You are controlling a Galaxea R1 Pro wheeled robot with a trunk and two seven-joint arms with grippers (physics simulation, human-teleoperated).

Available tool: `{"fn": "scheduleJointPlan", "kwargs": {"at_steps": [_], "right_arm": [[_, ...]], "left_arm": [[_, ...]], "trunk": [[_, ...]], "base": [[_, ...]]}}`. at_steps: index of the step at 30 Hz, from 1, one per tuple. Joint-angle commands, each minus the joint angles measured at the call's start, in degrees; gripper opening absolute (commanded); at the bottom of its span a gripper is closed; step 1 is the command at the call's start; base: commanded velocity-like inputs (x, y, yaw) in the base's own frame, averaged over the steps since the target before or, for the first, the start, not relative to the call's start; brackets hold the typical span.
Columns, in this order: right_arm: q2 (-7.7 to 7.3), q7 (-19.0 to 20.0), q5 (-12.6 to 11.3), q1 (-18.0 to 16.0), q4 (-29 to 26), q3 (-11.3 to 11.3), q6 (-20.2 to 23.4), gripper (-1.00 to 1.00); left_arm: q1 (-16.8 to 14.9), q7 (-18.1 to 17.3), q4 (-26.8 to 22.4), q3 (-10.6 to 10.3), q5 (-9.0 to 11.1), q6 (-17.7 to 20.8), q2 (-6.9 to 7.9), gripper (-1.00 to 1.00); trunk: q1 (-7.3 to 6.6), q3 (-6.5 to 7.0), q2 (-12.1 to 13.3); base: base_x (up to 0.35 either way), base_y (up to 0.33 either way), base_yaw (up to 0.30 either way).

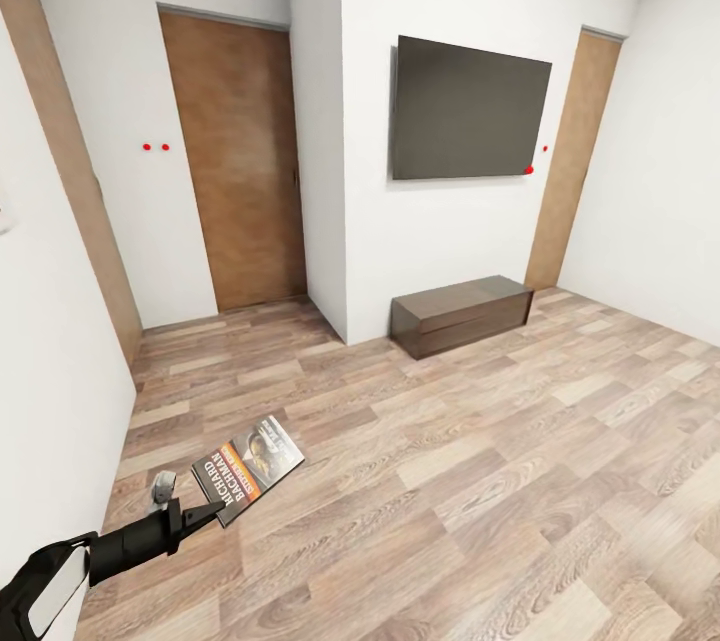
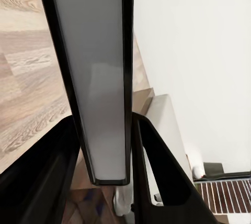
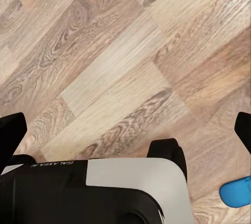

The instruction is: In the bedroom, move the book from the bed onto either nightstand, and place the two sandals side by side next to the bed.

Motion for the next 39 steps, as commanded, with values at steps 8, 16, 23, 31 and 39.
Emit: {"fn": "scheduleJointPlan", "kwargs": {"at_steps": [8,16,23,31,39], "right_arm": [[0.03,0.3,-0.4,-0.1,0.2,0.4,-0.3,1.00],[0.01,0.3,-0.4,-0.1,0.2,0.4,-0.3,1.00],[0.07,0.3,-0.4,-0.1,0.2,0.5,-0.3,1.00],[0.08,0.3,-0.5,-0.1,0.2,0.5,-0.3,1.00],[0.08,0.0,-0.5,-0.1,0.2,0.5,-0.3,1.00]], "left_arm": [[0.0,-0.1,0.0,0.0,0.3,0.5,0.01,-1.00],[0.0,-0.1,0.0,0.0,0.3,0.4,0.01,-1.00],[0.0,-0.1,0.0,0.0,0.3,0.5,0.01,-1.00],[-0.1,0.0,0.0,0.0,0.3,0.5,0.01,-1.00],[0.0,0.0,0.0,0.0,0.3,0.5,0.01,-1.00]], "trunk": [[0.02,-0.06,0.0],[0.02,-0.06,0.0],[0.02,-0.06,0.0],[0.02,-0.06,0.0],[0.02,-0.06,0.0]], "base": [[0.175,0.000,0.000],[0.168,0.000,0.000],[0.159,0.000,0.000],[0.145,0.000,0.000],[0.139,0.000,0.000]]}}
